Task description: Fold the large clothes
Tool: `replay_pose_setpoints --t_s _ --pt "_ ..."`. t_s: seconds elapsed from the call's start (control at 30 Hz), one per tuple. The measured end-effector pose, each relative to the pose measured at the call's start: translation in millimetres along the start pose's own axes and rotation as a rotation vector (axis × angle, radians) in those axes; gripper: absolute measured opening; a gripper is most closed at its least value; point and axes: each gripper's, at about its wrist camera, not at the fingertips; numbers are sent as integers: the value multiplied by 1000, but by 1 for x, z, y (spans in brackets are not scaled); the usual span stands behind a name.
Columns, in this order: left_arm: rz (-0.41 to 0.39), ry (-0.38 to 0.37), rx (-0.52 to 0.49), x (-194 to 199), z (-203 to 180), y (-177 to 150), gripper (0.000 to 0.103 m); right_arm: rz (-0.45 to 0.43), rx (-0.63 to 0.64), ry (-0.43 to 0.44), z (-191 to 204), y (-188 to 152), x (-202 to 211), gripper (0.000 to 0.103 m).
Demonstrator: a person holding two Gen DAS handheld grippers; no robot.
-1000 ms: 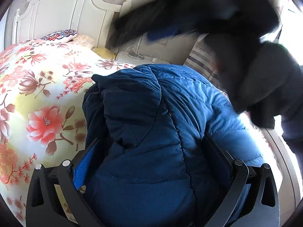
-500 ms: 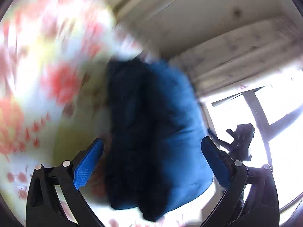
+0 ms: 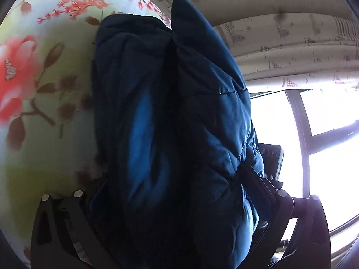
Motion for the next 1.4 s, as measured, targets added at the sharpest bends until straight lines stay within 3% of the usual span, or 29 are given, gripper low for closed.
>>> replay_pose_setpoints --t_s 0.07,0.13,0.27,0.37,0.5,0.53,0.57,0.6,0.63,0.7,0.8,0.97,1.03,1.1,1.2,1.27,1.4 --pt "-54 9 -34 2 -12 -2 77 -33 77 -29 11 -6 2 94" --pt "-118 -4 -75 5 -34 -1 75 -88 176 -72 28 -14 9 72" --pt "-182 -67 -147 0 -80 11 74 -197 335 -111 63 -6 38 62" --pt "-210 -81 -169 -17 -106 25 74 -291 391 -108 75 11 80 62" --pt "-160 12 -121 -71 -97 50 75 -274 351 -162 45 43 103 68" --pt "-140 57 -91 -91 -87 55 84 -268 311 -179 31 50 102 73" --pt "-147 33 -77 -99 -81 55 94 -251 242 -227 5 57 99 76" --pt "-159 29 -72 -100 -79 54 97 -228 175 -274 -16 59 93 85" --pt "-173 58 -74 -97 -82 51 97 -260 139 -261 -27 59 96 94" --pt "-188 89 -81 -86 -89 48 97 -312 135 -220 -26 54 107 95" --pt "-299 223 -151 -44 -105 39 97 -340 244 -323 12 39 120 95" --pt "-754 510 -335 66 -185 -41 99 -519 445 -430 97 -28 158 96" --pt "-887 596 -355 92 -211 -77 99 -609 526 -477 127 -62 168 101" --pt "-1012 736 -335 108 -236 -118 99 -698 635 -535 160 -103 173 101" --pt "-1100 849 -361 108 -253 -162 99 -828 703 -654 187 -152 167 101" --pt "-1078 831 -388 108 -250 -184 99 -864 684 -724 193 -181 159 101" --pt "-1001 803 -415 86 -245 -218 99 -828 659 -729 189 -217 142 101"
Point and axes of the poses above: each gripper's, at about its wrist camera, not at the fingertips, and x roughly against the way its jaws point, z to its left, y to its top, and after that the axes turned 10 degrees about y, right-handed
